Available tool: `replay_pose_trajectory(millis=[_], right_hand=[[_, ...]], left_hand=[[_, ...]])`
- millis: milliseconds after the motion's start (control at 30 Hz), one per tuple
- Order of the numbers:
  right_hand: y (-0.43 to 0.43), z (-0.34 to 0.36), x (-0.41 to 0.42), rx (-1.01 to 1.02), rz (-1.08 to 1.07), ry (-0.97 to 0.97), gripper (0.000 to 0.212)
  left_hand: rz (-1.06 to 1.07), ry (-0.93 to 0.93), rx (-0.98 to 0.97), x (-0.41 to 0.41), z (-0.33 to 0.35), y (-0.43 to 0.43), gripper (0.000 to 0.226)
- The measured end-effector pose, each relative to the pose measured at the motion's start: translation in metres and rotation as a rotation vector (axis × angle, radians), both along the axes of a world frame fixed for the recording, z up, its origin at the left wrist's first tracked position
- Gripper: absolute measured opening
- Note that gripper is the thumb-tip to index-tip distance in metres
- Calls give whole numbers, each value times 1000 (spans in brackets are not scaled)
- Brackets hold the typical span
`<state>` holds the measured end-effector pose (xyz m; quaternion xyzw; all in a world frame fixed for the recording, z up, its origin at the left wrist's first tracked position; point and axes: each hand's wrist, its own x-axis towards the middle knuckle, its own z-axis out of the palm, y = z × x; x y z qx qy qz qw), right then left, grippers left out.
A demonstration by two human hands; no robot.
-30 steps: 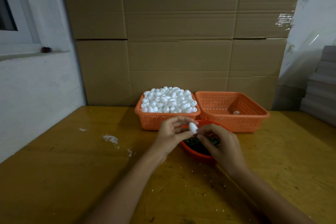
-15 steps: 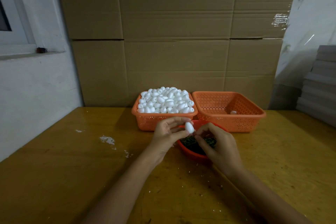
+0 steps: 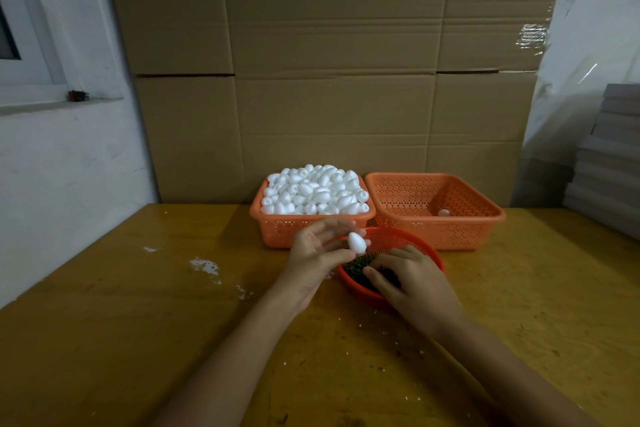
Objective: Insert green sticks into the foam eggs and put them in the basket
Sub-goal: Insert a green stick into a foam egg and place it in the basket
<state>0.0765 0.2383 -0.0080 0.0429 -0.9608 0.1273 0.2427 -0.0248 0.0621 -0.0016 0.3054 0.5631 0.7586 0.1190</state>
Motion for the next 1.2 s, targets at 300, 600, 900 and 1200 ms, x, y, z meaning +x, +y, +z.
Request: replay_pose_trajectory(millis=[300,600,900,1200], right_hand=[[-2,0,1,-9,-4,6,32],[-3,2,3,-16,-10,0,33],[-3,1,2,-18,-10,2,34],[-2,0,2,-4,-9,-8,41]], left_hand=[[-14,-16,25,0,0,0,54],[-73,22,23,-1,1,-1,76],[-27,101,25,-3,0,0,59],[-36,188,-33,0,1,0,48]])
